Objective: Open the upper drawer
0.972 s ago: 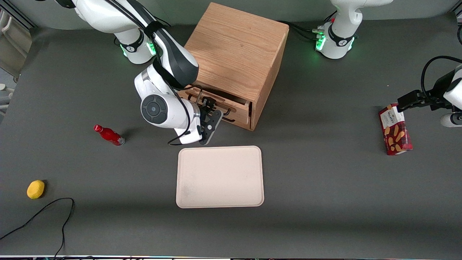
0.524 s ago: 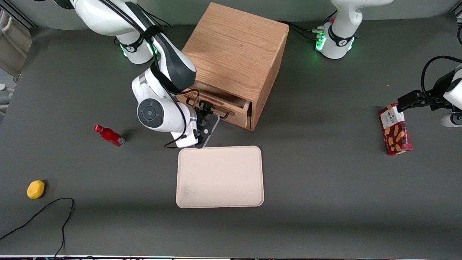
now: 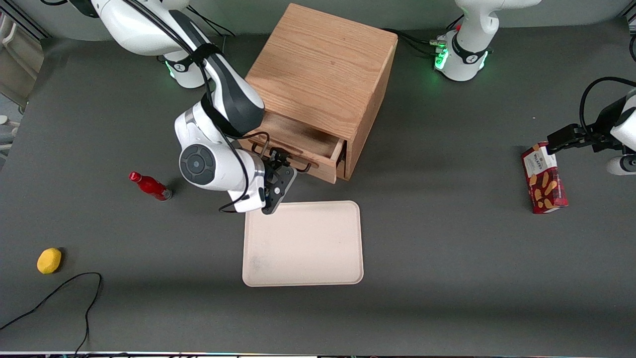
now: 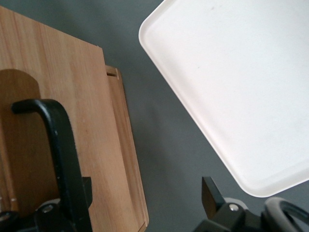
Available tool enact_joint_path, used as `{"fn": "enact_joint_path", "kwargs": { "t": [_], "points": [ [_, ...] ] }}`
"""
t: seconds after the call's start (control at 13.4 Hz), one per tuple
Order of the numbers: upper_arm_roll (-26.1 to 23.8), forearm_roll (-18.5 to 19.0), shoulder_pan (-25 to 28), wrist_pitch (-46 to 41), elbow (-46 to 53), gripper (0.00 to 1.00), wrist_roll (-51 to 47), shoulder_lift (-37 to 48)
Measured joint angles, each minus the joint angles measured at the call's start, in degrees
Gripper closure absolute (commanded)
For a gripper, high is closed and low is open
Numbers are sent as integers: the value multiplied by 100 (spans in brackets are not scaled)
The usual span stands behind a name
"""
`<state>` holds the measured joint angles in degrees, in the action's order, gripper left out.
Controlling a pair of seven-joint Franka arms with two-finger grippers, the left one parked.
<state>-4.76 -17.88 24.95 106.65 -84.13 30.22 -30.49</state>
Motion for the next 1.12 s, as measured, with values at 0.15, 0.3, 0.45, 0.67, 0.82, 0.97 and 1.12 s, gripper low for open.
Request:
{"fn": "enact_joint_path", "kwargs": {
  "t": [0.15,0.3,0.45,0.67,0.82,0.97,1.12],
  "points": [
    [1,4,-72,-21,111,0,13,-70],
    [2,5,-134,-115,249,0,35,-154],
    [3,7,-207,-250,406,0,65,-239],
    [4,7,-303,-473,676,0,113,-375],
    [4,7,-334,-597,831,0,149,-462],
    [4,7,-356,-658,933,0,157,-524],
    [4,7,-373,-670,1022,0,205,-580]
  ]
}}
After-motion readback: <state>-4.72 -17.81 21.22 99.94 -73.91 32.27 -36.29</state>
